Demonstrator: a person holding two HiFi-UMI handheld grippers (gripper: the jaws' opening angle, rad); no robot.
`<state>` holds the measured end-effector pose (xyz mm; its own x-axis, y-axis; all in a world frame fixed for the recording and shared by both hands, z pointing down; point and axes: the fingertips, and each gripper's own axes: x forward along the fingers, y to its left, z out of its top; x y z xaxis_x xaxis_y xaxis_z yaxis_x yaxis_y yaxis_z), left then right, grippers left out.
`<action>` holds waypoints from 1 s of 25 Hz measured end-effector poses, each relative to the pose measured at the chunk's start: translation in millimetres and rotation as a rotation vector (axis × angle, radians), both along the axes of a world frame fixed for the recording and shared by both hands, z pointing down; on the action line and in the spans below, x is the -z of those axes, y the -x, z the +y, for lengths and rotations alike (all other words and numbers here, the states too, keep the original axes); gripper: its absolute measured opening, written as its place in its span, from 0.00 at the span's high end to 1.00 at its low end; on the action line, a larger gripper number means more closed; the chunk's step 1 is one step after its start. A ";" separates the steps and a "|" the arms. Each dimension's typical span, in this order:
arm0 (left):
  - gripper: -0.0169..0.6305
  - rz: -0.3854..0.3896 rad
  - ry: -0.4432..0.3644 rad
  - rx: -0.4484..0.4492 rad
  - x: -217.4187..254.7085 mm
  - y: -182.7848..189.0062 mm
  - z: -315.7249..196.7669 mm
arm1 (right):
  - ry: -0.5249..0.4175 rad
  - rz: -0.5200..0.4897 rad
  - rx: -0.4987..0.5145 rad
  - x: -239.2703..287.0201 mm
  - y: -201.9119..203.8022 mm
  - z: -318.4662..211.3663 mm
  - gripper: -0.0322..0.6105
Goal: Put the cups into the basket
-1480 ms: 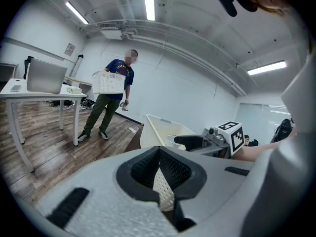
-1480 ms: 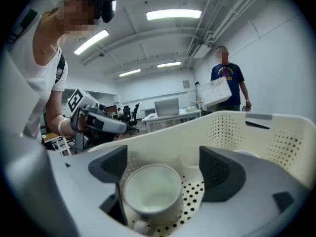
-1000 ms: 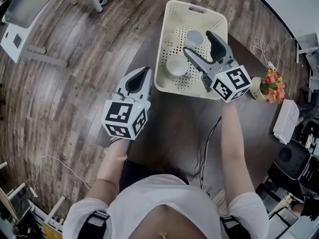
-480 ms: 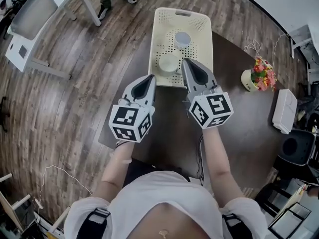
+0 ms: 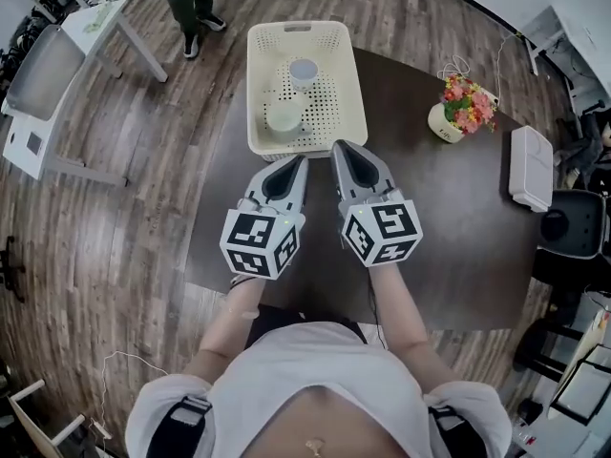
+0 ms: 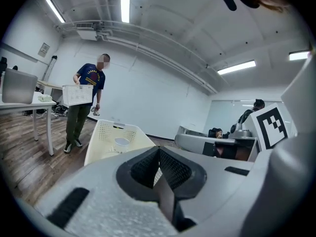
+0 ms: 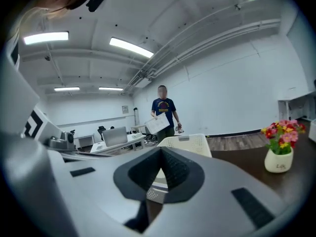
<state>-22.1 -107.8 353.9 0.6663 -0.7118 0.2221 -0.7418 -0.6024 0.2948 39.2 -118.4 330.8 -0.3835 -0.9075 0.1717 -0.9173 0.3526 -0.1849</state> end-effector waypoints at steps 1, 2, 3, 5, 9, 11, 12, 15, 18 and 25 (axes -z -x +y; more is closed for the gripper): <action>0.96 0.002 -0.002 -0.021 1.0 -9.2 5.3 | 0.000 0.004 -0.032 0.1 -11.3 6.9 0.93; 0.96 0.004 -0.004 -0.042 2.1 -19.0 10.5 | -0.001 0.012 -0.066 0.6 -23.5 14.1 0.93; 0.96 0.007 -0.007 -0.064 3.3 -29.3 15.6 | -0.002 0.022 -0.101 1.3 -36.5 21.6 0.93; 0.96 0.012 -0.012 -0.111 5.6 -51.7 26.9 | 0.002 0.042 -0.173 2.3 -64.1 38.3 0.93; 0.96 0.016 -0.028 -0.208 7.7 -93.9 54.3 | 0.007 0.074 -0.306 3.6 -112.7 78.5 0.93; 0.96 0.015 -0.033 -0.243 6.9 -110.3 67.2 | 0.006 0.087 -0.353 3.1 -128.0 98.4 0.93; 0.96 0.013 -0.034 -0.257 6.1 -117.5 72.8 | 0.005 0.091 -0.374 2.2 -133.3 107.6 0.93; 0.96 0.006 -0.042 -0.287 5.8 -133.4 85.6 | 0.004 0.100 -0.423 -1.7 -141.6 128.3 0.93; 0.96 0.004 -0.055 -0.297 9.7 -139.7 89.7 | 0.001 0.103 -0.447 -1.1 -143.6 135.5 0.93; 0.96 0.009 -0.068 -0.271 16.5 -134.9 90.5 | 0.006 0.089 -0.469 0.7 -151.2 141.1 0.93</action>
